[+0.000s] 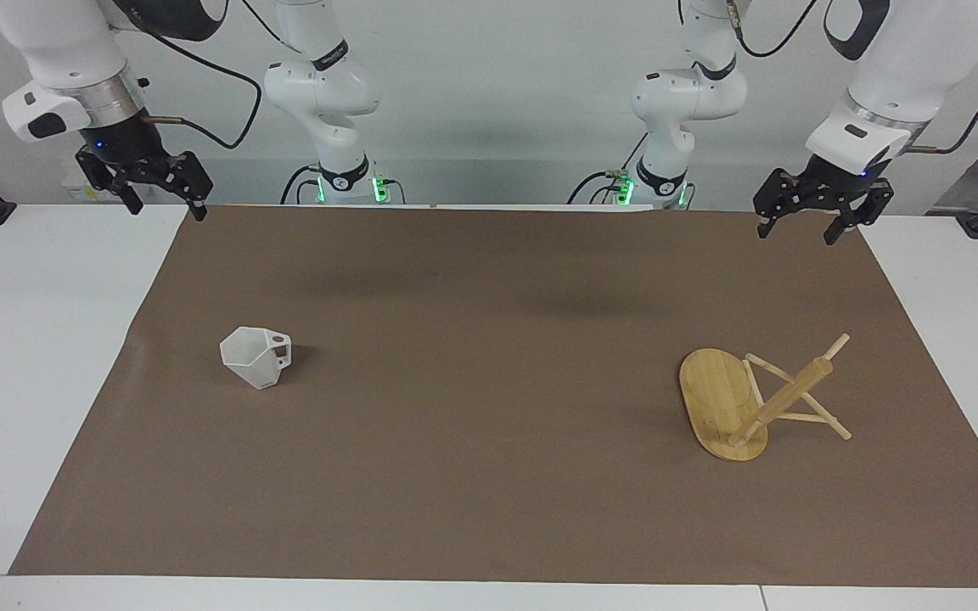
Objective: Hang cup on rack
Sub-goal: 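Move the right gripper toward the white cup lying on the table, then grasp the white cup by its rim with the right gripper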
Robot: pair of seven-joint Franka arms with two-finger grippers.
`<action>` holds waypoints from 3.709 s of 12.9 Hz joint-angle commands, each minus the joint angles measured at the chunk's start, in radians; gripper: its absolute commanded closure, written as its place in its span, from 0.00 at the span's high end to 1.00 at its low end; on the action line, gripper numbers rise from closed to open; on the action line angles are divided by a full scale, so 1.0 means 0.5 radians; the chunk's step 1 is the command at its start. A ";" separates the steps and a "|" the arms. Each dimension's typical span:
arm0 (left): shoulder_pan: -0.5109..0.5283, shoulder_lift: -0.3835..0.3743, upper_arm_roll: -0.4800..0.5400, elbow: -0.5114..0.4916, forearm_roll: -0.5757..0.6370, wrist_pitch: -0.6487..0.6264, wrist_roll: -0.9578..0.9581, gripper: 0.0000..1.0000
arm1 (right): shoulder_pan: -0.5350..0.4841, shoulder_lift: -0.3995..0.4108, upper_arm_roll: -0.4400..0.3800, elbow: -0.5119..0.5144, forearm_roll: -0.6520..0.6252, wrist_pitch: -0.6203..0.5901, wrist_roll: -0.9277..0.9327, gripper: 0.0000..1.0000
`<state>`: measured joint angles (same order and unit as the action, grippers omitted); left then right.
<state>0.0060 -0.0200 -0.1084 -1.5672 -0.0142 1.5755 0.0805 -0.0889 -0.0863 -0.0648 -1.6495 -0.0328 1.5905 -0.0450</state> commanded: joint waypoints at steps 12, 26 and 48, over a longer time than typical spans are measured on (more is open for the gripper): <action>0.006 -0.046 0.014 -0.044 -0.024 -0.009 0.026 1.00 | -0.055 -0.153 -0.018 -0.391 0.032 0.393 -0.091 1.00; 0.006 -0.046 0.014 -0.044 -0.024 -0.009 0.026 1.00 | -0.059 0.415 -0.018 -0.665 0.044 1.196 -0.011 1.00; 0.010 -0.055 0.014 -0.047 -0.024 -0.034 0.026 1.00 | -0.009 0.593 0.004 -0.686 0.075 1.338 0.069 0.00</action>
<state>0.0064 -0.0207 -0.1057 -1.5688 -0.0142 1.5696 0.0805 -0.0946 0.2287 -0.0647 -1.9930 -0.0124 2.2801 -0.0210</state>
